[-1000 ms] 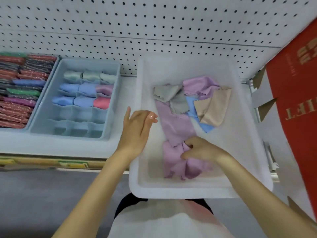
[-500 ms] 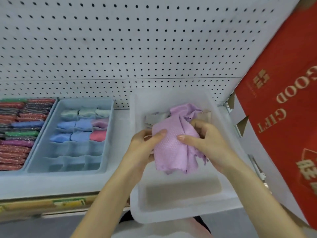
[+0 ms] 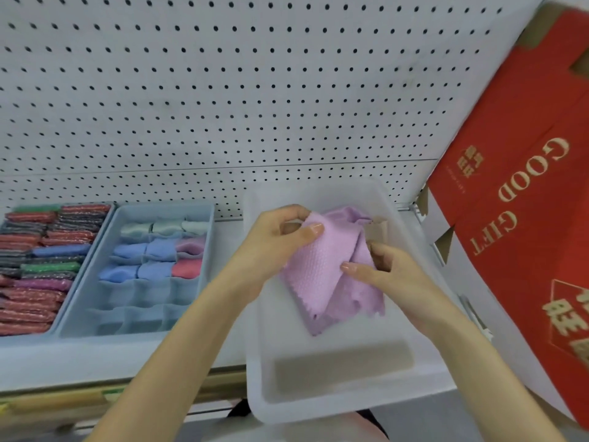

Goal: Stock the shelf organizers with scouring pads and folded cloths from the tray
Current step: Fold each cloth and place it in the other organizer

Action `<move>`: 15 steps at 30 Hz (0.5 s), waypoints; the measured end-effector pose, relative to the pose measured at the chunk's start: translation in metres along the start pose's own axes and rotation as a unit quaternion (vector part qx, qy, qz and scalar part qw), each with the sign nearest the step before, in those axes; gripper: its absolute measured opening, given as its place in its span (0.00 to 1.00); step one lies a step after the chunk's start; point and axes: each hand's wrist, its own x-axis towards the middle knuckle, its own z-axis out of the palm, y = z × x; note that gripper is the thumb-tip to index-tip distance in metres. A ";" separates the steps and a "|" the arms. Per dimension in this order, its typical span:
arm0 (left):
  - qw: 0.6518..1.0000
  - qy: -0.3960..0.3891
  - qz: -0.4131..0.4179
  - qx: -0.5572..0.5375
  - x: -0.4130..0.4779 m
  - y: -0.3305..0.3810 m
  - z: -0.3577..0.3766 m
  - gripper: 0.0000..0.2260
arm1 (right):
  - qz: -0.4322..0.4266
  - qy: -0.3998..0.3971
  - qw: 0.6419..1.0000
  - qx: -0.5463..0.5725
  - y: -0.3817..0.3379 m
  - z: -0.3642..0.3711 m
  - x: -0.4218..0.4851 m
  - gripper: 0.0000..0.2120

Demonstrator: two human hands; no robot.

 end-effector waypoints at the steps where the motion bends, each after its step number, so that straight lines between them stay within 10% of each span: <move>1: 1.000 -0.019 0.013 0.015 0.002 0.006 -0.001 0.05 | 0.004 -0.018 1.000 -0.020 0.001 -0.004 0.000 0.27; 6: 0.947 -0.215 0.075 0.229 0.011 0.046 -0.015 0.07 | -0.096 -0.002 0.995 -0.029 -0.036 -0.034 0.005 0.15; 10: 0.904 -0.302 0.067 0.295 0.018 0.081 -0.020 0.02 | -0.094 -0.226 0.966 -0.082 -0.075 -0.025 0.014 0.16; 15: 0.911 -0.322 0.049 0.253 0.017 0.096 -0.030 0.04 | -0.101 -0.289 0.950 -0.061 -0.089 -0.007 0.023 0.13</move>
